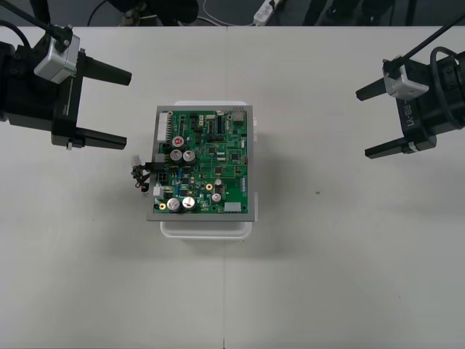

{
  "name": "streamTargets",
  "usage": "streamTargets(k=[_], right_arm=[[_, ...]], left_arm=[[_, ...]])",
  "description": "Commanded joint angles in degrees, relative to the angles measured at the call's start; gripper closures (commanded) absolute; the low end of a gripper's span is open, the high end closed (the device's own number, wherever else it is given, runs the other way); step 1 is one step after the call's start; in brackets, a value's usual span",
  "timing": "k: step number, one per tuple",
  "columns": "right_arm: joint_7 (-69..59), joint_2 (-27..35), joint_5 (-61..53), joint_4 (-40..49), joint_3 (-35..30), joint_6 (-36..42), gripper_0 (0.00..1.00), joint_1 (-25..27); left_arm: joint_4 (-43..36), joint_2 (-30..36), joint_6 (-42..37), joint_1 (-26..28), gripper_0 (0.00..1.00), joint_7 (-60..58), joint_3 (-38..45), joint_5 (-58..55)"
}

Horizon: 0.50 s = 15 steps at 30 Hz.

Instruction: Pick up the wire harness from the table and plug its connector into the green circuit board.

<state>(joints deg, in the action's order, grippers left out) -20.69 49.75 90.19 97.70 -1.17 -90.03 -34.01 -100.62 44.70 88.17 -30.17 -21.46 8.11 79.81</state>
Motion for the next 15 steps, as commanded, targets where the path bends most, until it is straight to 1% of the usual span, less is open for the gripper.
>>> streamTargets(k=[1, 15], right_arm=[[-3.3, 3.8, -2.7, 1.5, -2.1, 0.0, 0.0, 0.4], [-5.9, 3.9, -5.2, 2.7, -2.1, 0.0, 0.0, 1.0]], left_arm=[[-2.7, 1.2, 1.8, 2.4, 0.0, 0.3, -0.7, 0.3], [-3.8, 1.3, 1.8, 4.8, 0.0, 3.2, -0.4, 4.0]])
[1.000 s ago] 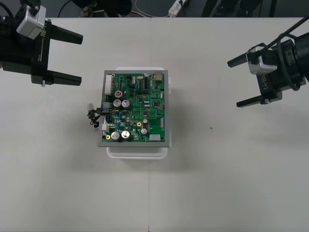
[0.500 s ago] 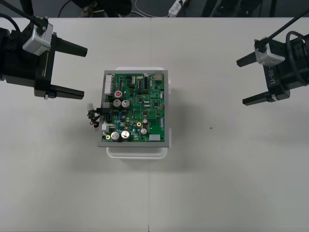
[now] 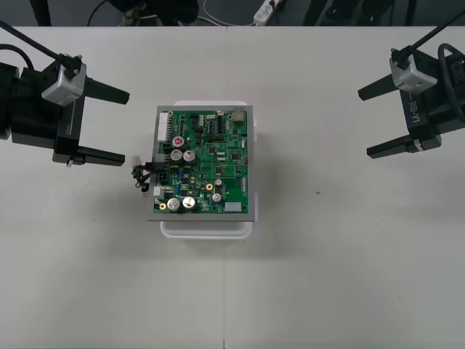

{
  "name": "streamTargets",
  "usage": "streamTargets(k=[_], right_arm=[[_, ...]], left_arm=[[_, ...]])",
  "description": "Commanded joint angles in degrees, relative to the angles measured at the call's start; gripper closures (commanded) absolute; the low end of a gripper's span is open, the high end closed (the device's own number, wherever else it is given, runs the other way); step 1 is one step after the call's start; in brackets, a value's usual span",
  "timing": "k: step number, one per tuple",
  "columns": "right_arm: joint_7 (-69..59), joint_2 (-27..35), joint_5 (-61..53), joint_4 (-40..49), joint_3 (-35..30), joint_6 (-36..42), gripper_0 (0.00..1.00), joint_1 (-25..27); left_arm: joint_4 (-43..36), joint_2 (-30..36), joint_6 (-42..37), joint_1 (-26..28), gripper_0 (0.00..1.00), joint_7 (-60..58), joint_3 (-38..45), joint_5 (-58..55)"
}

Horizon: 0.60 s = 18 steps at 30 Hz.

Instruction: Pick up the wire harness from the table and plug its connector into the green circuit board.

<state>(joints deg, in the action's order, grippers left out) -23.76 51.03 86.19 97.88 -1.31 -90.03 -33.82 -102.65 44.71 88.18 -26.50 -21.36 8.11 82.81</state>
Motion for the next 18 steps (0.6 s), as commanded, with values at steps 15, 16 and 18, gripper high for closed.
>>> streamTargets(k=[15, 16, 18], right_arm=[[-9.6, 2.1, -3.7, 8.6, -4.8, 0.0, 0.0, 4.8], [-9.6, 2.1, -3.8, 8.8, -4.8, 0.0, 0.0, 5.0], [-9.6, 2.1, -4.2, 9.4, -5.0, 0.0, 0.0, 5.1]], left_arm=[[-2.5, -0.8, 1.8, 1.5, 0.0, 6.1, -0.1, 5.4], [-2.5, -0.9, 1.8, 1.5, 0.0, 6.3, -0.1, 5.8], [-2.5, -1.2, 1.8, 1.5, 0.0, 6.7, 0.1, 6.3]])
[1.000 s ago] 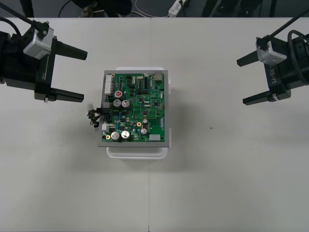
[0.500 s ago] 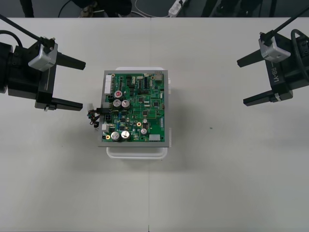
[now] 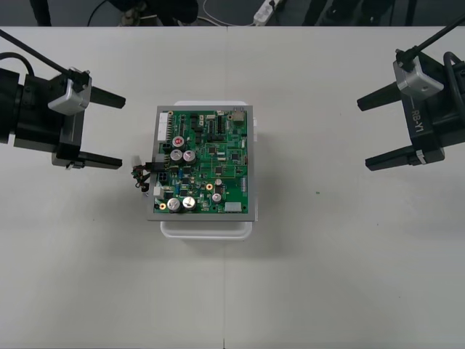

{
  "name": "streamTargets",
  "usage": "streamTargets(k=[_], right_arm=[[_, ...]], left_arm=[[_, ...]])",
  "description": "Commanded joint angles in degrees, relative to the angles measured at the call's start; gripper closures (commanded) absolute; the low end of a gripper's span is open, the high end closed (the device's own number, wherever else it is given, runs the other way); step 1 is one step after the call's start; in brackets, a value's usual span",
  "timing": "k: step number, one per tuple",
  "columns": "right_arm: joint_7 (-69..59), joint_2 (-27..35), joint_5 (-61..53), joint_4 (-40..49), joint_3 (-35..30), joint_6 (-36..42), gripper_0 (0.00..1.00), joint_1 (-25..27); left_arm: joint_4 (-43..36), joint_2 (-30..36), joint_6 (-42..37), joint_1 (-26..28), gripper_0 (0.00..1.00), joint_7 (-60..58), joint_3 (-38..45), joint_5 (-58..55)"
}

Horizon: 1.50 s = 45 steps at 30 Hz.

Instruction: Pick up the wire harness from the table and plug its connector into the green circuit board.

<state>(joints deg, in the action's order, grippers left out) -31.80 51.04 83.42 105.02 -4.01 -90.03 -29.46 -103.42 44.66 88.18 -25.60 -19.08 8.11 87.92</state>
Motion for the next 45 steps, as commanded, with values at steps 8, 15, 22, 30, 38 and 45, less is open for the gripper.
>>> streamTargets(k=[8, 15, 22, 30, 38, 45], right_arm=[[-1.6, 0.9, -1.3, 4.5, -3.7, 0.0, 0.0, 1.9], [-1.3, 0.5, -0.8, 4.6, -3.7, 0.0, 0.0, 2.6], [-1.1, -0.6, 0.1, 4.5, -3.9, 0.0, 0.0, 3.3], [-0.9, -0.8, 0.6, 4.5, -3.9, 0.0, 0.0, 3.3], [-0.6, -0.8, 1.0, 4.5, -3.9, 0.0, 0.0, 3.4], [-0.6, -1.0, 1.0, 4.5, -3.9, 0.0, 0.0, 3.7]], left_arm=[[-1.7, -1.2, 1.8, 0.6, 0.0, 6.2, 0.3, 2.3], [-1.6, -2.0, 1.8, 0.6, 0.0, 7.2, 0.4, 3.9], [-1.6, -2.6, 1.8, 0.4, 0.0, 6.9, 1.0, 4.4], [1.1, -2.6, 1.8, 0.4, 0.0, 5.8, 1.6, 1.6], [1.7, -1.0, 1.8, 0.4, 0.0, 4.0, 1.6, -2.0], [1.8, -0.9, 1.8, 0.4, 0.0, 2.7, 1.6, -2.9]])
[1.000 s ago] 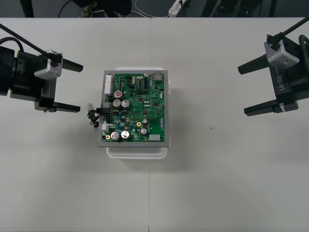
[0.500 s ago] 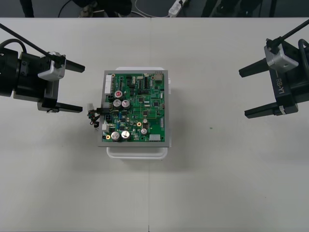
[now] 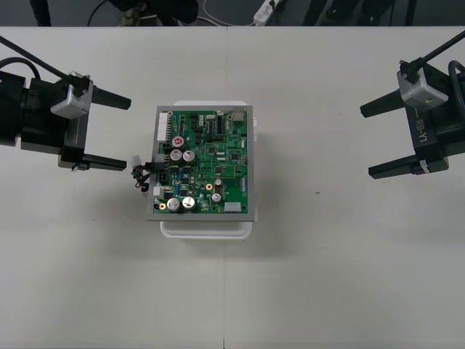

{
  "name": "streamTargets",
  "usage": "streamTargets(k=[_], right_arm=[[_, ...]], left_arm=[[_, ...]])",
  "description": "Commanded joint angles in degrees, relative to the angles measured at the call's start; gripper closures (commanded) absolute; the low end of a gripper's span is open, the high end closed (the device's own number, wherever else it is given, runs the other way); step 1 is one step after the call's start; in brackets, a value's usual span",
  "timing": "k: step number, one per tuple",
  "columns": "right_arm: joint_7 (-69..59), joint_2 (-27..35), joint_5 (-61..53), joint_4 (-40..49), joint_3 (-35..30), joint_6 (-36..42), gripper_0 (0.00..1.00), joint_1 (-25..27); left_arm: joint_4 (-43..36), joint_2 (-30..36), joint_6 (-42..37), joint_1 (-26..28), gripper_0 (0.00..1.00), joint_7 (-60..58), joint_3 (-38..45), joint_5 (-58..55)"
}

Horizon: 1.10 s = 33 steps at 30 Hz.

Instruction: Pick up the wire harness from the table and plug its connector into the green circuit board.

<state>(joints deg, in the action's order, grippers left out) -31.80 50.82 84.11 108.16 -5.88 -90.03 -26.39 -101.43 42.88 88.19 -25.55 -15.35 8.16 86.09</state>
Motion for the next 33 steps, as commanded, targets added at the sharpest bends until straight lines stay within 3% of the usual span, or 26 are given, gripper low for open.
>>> streamTargets(k=[1, 33], right_arm=[[-0.6, -0.9, 0.4, 1.4, -2.0, 0.0, 0.0, 0.7], [1.2, -5.2, 3.4, 8.6, -6.6, 0.0, 0.0, 10.7]], left_arm=[[-0.2, 0.9, 1.8, 0.3, 0.0, -1.1, 1.5, -1.1], [-0.2, 0.9, 1.8, 0.1, 0.0, -1.3, 1.5, -1.2]])
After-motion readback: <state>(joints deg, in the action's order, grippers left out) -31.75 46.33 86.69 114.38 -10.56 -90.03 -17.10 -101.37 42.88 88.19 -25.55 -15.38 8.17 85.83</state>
